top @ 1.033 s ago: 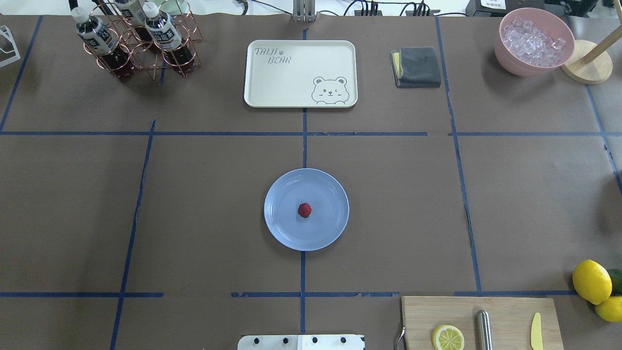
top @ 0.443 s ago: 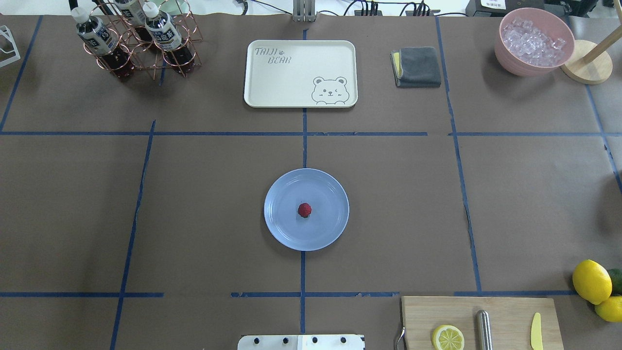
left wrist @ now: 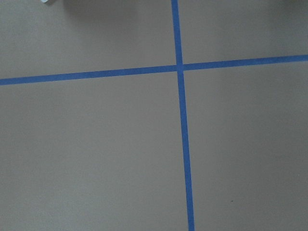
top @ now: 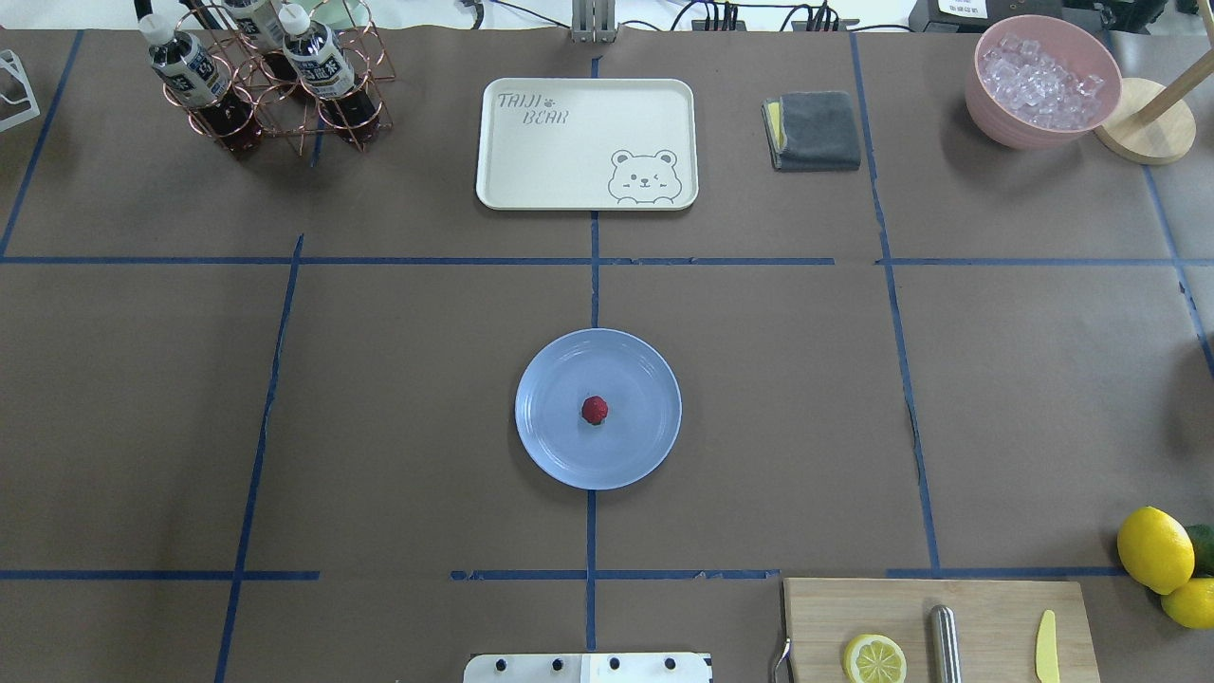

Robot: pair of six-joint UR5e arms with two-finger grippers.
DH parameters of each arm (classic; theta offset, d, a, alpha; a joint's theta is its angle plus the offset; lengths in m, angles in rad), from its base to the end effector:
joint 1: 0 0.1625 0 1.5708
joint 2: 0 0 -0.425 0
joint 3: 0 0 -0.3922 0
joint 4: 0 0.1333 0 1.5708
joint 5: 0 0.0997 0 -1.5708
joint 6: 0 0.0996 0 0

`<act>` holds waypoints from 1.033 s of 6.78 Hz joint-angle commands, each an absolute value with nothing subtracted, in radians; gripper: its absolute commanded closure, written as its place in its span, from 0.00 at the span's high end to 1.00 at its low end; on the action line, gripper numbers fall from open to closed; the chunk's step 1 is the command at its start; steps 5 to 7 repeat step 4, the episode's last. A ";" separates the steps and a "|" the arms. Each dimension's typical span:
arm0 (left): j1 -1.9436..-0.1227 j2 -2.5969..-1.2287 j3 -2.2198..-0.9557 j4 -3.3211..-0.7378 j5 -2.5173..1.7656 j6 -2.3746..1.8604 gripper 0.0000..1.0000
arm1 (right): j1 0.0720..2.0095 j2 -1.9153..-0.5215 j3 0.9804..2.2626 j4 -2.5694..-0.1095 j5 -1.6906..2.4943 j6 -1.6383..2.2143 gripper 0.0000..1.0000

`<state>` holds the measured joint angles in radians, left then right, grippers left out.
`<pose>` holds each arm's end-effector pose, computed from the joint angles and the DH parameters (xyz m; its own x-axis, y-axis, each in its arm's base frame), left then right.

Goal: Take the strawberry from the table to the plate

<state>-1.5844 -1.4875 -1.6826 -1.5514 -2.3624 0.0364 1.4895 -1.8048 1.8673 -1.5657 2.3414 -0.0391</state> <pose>-0.0686 -0.4561 0.6439 0.7028 0.0333 -0.7106 -0.0120 0.9993 0.0350 0.0315 -0.4011 0.6160 0.7076 -0.1440 0.6918 0.1088 0.9895 0.0947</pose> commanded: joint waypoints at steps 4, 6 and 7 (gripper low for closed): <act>-1.582 -1.433 -1.743 -1.563 -2.368 0.038 1.00 | 1.489 -1.812 1.867 -1.566 2.347 -0.035 1.00; -1.582 -1.433 -1.743 -1.563 -2.368 0.038 1.00 | 1.489 -1.812 1.867 -1.566 2.347 -0.035 1.00; -1.582 -1.433 -1.743 -1.563 -2.368 0.038 1.00 | 1.489 -1.812 1.867 -1.566 2.347 -0.035 1.00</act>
